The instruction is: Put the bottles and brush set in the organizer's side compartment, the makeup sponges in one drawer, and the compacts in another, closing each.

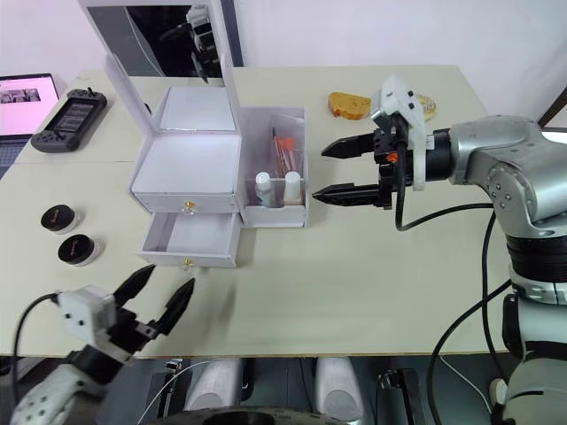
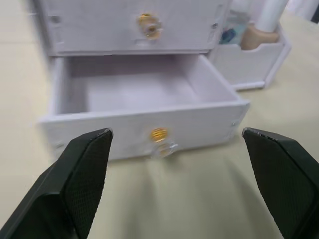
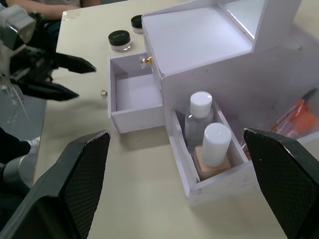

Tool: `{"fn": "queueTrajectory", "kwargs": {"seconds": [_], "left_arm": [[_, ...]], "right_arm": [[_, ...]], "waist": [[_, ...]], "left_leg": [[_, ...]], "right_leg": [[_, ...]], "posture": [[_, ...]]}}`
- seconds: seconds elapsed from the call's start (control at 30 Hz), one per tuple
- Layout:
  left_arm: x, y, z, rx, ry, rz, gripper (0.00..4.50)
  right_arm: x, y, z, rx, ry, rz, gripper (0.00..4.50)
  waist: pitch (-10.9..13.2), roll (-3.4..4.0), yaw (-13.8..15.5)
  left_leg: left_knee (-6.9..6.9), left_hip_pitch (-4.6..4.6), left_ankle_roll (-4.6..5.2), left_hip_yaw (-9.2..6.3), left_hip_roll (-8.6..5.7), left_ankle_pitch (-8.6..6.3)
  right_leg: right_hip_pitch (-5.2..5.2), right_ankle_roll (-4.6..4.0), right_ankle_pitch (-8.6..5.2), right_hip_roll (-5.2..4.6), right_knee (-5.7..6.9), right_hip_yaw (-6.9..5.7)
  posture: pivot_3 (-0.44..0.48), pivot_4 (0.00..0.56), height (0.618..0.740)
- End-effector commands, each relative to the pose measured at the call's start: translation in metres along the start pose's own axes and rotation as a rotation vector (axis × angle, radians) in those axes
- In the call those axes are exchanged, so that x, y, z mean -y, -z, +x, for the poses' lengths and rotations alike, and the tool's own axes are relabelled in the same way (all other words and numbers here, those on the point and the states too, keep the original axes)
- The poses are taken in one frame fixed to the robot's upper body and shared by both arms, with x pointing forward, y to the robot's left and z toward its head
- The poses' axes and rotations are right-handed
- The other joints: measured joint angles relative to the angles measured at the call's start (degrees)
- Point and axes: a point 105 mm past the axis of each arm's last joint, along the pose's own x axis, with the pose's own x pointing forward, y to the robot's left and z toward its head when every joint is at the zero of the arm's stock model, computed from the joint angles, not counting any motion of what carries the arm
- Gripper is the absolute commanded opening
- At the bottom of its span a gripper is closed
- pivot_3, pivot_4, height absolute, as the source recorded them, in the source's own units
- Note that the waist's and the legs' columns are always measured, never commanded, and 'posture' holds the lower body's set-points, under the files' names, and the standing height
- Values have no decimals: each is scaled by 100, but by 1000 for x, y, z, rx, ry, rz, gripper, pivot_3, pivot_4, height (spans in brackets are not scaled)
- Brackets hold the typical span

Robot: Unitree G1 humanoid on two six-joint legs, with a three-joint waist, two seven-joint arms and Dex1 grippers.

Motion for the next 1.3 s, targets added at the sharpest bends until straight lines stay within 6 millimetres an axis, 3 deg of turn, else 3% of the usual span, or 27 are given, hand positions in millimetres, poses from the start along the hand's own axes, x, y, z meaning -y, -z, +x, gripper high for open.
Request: {"fn": "queueTrajectory", "kwargs": {"seconds": [0.03,0.23,0.4,0.6,0.8,0.9,1.03,1.17,1.3], "left_arm": [[-37,-13,-21,5,-37,29,4467],[-124,-28,-53,-24,-166,143,4467],[-173,-35,-77,-46,-249,215,4467],[-202,-31,-103,-101,-309,236,4467],[-206,-29,-106,-96,-315,246,4467],[-206,-28,-106,-91,-315,246,4467],[-206,-35,-102,-72,-309,251,4467],[-189,-48,-91,-58,-215,231,4467],[-174,-45,-80,-92,-169,211,4467]], "right_arm": [[8,12,-23,12,89,-53,4500],[19,70,-63,2,227,11,4500],[21,111,-90,-28,328,84,4500],[29,143,-121,-11,504,135,4500],[27,154,-126,-20,534,138,4500],[29,152,-124,-18,534,127,4500],[33,132,-112,17,482,113,4500],[19,81,-80,44,268,46,4500],[7,32,-49,82,91,-20,4500]], "waist": [[0,0,9],[-5,-2,-5],[-6,0,-56],[-6,-1,-64],[-7,-1,-48],[-7,0,-44],[-7,0,-61],[-5,3,-78],[-5,4,-90]], "left_leg": [[0,-1,0,1,0,0],[5,0,0,6,0,0],[-1,27,0,8,1,0],[-14,75,0,10,2,0],[-13,77,0,10,3,0],[-13,78,-1,9,3,0],[-13,78,-1,10,3,0],[-15,79,-1,9,6,0],[-13,79,-1,8,7,0]], "right_leg": [[0,0,0,-1,-1,0],[5,-2,1,-1,-1,-3],[23,-2,0,0,6,-1],[63,-3,-2,-1,-1,2],[65,-3,-1,-1,2,3],[65,-3,-1,-1,4,3],[65,-3,-1,-1,3,4],[63,-3,-1,-1,7,4],[60,-3,-1,-2,11,5]], "posture": [[0,150,740],[0,150,740],[0,150,740],[0,150,740],[0,150,740],[0,150,740],[0,150,740],[0,150,740],[0,150,740]]}}
